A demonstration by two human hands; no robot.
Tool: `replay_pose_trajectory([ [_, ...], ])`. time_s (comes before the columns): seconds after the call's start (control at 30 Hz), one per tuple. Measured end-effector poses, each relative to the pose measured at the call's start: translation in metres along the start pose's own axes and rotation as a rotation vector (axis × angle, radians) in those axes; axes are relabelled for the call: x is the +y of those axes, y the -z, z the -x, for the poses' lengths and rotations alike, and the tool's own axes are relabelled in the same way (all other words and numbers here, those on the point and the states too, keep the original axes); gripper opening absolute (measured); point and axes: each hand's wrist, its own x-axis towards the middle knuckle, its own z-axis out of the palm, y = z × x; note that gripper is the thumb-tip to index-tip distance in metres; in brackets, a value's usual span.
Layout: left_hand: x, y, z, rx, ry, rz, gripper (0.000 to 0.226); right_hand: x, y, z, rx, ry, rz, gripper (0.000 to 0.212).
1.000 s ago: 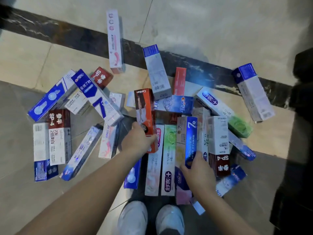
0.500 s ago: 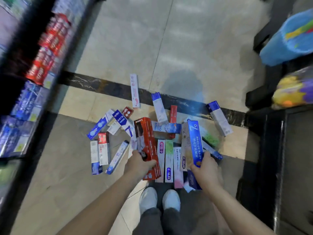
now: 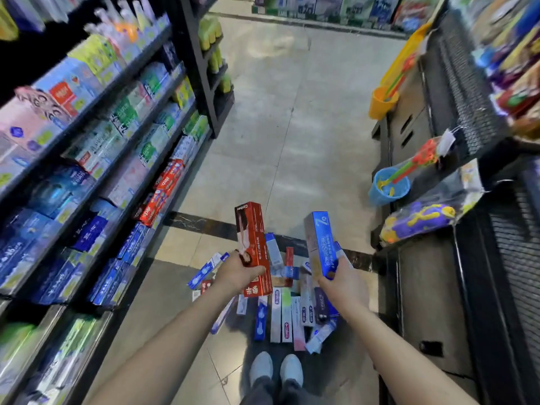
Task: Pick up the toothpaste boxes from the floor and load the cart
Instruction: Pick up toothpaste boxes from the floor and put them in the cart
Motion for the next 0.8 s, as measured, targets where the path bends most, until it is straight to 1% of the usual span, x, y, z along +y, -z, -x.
replay_pose_trajectory([
  [0.1, 0.007, 0.017, 0.019, 0.053, -0.046, -0.005, 0.051, -0.006, 0.020, 0.023, 0.039, -0.010, -0.017, 0.034],
  [0.23, 0.000, 0.030, 0.045, 0.115, -0.079, 0.030, 0.050, -0.005, 0.036, 0.050, 0.053, 0.020, 0.044, 0.031],
  [0.27, -0.003, 0.034, 0.056, 0.112, -0.080, 0.042, 0.053, -0.004, 0.041, 0.058, 0.064, 0.030, 0.049, 0.032],
  [0.33, -0.013, 0.038, 0.069, 0.113, -0.099, 0.064, 0.068, -0.003, 0.052, 0.072, 0.081, 0.047, 0.035, 0.034],
  [0.37, -0.017, 0.039, 0.078, 0.115, -0.105, 0.066, 0.068, -0.002, 0.058, 0.080, 0.080, 0.065, 0.047, 0.034],
  [0.47, -0.027, 0.041, 0.107, 0.182, -0.109, 0.070, 0.043, 0.005, 0.073, 0.097, 0.063, 0.150, 0.051, 0.031],
  [0.5, -0.031, 0.039, 0.120, 0.200, -0.106, 0.089, 0.040, 0.009, 0.075, 0.103, 0.059, 0.172, 0.037, 0.031],
  [0.63, -0.056, 0.032, 0.175, 0.228, -0.060, 0.193, 0.042, 0.015, 0.073, 0.130, 0.041, 0.231, -0.015, 0.035],
  [0.73, -0.081, 0.022, 0.225, 0.269, -0.027, 0.247, 0.033, 0.013, 0.061, 0.151, 0.009, 0.314, 0.030, 0.037],
  [0.8, -0.103, 0.017, 0.254, 0.316, -0.003, 0.282, 0.031, 0.003, 0.054, 0.172, -0.016, 0.380, 0.081, 0.036],
])
